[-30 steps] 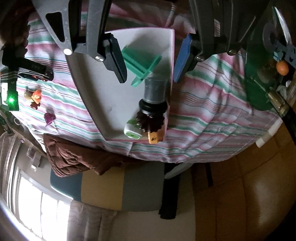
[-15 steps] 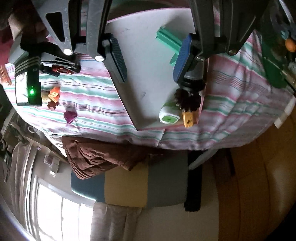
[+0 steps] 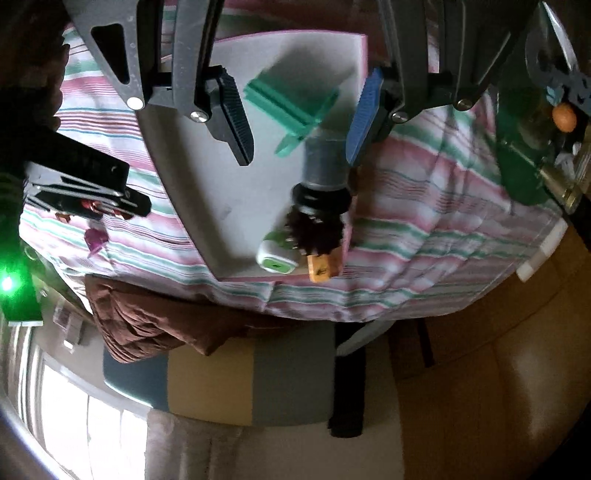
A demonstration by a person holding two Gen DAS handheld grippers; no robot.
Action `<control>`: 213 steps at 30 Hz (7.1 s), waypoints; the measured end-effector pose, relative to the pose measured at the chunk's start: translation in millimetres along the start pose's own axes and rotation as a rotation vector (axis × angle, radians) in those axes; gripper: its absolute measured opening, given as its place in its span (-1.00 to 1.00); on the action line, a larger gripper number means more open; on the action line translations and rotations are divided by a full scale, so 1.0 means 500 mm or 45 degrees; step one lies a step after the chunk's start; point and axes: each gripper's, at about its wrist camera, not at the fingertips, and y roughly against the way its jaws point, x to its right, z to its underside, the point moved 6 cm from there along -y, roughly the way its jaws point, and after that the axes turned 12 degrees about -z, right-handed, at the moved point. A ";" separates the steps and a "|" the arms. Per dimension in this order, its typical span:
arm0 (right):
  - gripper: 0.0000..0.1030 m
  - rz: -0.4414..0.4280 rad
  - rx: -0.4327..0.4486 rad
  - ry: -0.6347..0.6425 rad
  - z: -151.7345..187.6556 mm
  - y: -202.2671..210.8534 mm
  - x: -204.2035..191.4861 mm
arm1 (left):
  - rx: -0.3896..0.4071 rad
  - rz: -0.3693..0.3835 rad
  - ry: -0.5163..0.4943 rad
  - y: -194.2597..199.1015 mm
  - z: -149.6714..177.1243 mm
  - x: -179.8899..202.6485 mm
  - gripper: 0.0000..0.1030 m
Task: Organize rigid objects
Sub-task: 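Carry the red cylinder into the tray and release it beside the jar, then reach both grippers back to the pile and grasp the orange cubes with left gripper, then grasp the purple funnel with right gripper while left gripper holds the orange cubes, then carry the orange cubes into the tray and release them with left gripper while right gripper carries the funnel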
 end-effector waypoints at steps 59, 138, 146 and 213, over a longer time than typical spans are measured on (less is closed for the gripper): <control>0.55 0.003 -0.007 0.124 -0.008 0.011 0.015 | 0.009 -0.059 0.115 0.023 0.014 -0.076 0.02; 0.65 0.320 0.150 -0.979 0.078 0.197 0.653 | -0.038 0.640 -0.839 -0.034 -0.011 0.809 0.03; 0.65 0.332 0.113 -0.955 0.083 0.181 0.649 | -0.036 0.655 -0.715 -0.060 0.007 0.772 -0.20; -0.27 -0.062 -0.297 -0.035 0.081 -0.015 0.363 | 0.049 0.518 -0.447 0.028 0.107 0.509 -0.21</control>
